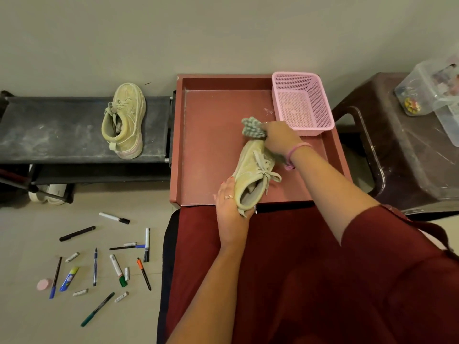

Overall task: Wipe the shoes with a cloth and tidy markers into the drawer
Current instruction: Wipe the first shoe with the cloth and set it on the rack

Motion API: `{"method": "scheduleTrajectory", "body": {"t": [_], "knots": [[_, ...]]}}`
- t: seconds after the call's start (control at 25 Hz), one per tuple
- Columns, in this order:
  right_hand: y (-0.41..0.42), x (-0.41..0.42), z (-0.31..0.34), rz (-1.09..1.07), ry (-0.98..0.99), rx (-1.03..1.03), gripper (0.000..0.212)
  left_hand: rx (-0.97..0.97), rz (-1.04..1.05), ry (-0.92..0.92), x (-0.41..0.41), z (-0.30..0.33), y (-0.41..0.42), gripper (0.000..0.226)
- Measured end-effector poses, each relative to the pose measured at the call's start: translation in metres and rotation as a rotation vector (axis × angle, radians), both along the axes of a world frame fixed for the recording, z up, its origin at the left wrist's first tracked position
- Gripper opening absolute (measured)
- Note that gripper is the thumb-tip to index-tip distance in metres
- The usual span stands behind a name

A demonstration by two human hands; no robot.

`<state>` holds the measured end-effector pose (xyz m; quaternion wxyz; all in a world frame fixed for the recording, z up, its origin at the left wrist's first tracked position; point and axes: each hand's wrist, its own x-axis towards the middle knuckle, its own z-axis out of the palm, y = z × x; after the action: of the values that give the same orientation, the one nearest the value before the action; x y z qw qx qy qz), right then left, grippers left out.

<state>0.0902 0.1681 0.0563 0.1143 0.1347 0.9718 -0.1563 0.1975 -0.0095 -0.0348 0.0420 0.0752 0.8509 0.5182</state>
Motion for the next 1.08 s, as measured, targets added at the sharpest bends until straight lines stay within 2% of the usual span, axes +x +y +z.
{"method": "scheduleTrajectory", "body": {"t": [0.12, 0.2, 0.24, 0.36, 0.48, 0.64, 0.84, 0.88, 1.0, 1.08], "knots": [[-0.036, 0.005, -0.017, 0.329, -0.129, 0.146, 0.029, -0.004, 0.006, -0.069, -0.001, -0.003, -0.001, 0.076], [-0.041, 0.012, -0.024, 0.480, -0.148, 0.223, 0.032, -0.023, -0.009, -0.053, 0.003, -0.001, -0.002, 0.078], [-0.035, 0.013, -0.022, 0.521, -0.155, 0.216, 0.038, -0.044, -0.019, -0.036, 0.005, 0.000, -0.001, 0.080], [-0.010, 0.021, -0.008, 0.646, -0.193, 0.024, 0.062, -0.067, -0.019, -0.030, 0.008, 0.002, 0.000, 0.080], [0.008, 0.035, 0.003, 0.789, -0.191, -0.065, 0.069, -0.110, -0.011, -0.023, 0.010, 0.004, 0.002, 0.080], [0.034, 0.031, 0.011, 0.788, -0.125, -0.122, 0.061, -0.130, -0.045, -0.026, 0.011, 0.006, 0.005, 0.076], [0.026, 0.008, 0.021, 0.580, 0.124, 0.033, 0.048, -0.191, -0.027, -0.008, 0.011, 0.004, 0.008, 0.080], [0.016, 0.010, 0.018, 0.621, 0.135, 0.036, 0.049, -0.193, -0.021, -0.020, 0.011, 0.005, 0.008, 0.080], [-0.015, 0.036, -0.005, 0.866, -0.040, 0.125, 0.051, -0.185, -0.001, -0.092, 0.011, 0.005, 0.009, 0.072], [-0.012, 0.050, -0.009, 0.943, -0.042, 0.135, 0.050, -0.219, -0.002, -0.096, 0.011, 0.006, 0.009, 0.070]]}}
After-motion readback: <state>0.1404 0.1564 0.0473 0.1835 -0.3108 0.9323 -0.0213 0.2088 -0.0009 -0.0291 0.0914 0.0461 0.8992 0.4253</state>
